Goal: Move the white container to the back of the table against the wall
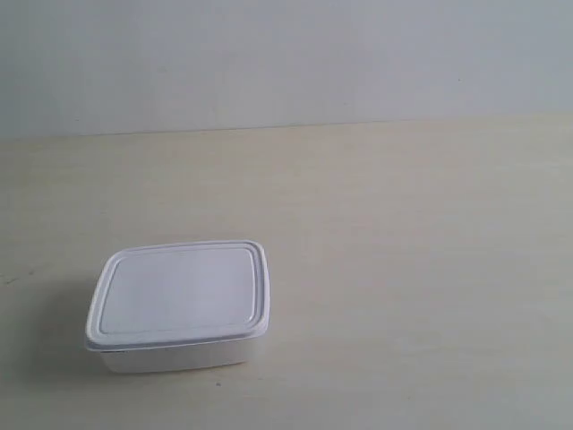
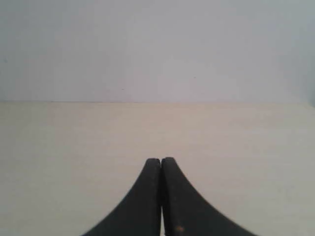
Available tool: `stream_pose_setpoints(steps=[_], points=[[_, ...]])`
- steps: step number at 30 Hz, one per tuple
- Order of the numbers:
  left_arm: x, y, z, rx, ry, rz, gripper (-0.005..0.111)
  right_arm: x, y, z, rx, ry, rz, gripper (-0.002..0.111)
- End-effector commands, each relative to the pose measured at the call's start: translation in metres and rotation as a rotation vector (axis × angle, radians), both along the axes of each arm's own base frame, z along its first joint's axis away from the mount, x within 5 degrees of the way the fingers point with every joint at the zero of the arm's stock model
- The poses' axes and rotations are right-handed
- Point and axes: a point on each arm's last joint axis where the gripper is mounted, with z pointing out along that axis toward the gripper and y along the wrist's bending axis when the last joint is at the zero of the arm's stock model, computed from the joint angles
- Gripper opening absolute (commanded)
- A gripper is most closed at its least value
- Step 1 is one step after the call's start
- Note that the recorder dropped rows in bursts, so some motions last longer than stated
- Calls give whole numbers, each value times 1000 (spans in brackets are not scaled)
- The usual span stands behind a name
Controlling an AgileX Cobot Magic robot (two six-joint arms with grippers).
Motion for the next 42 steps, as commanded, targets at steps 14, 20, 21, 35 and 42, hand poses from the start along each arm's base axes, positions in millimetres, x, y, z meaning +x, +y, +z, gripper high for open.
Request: stream_pose_setpoints(steps=[14,20,21,35,42], points=[[-1,-1,5,-295,-43,-5,0,0,-1,10,569,-65,-36,0],[1,-1,8,-320,-34,-3,0,0,-1,11,557,-77,-36,0],[2,-1,11,-346,-29,-2,0,0,-1,13,557,-81,-34,0],[41,-15,116,-317,150,-131,0,39,12,119,443,137,29,0],[63,-28,173,-191,265,-284,0,75,46,179,376,251,397,0]])
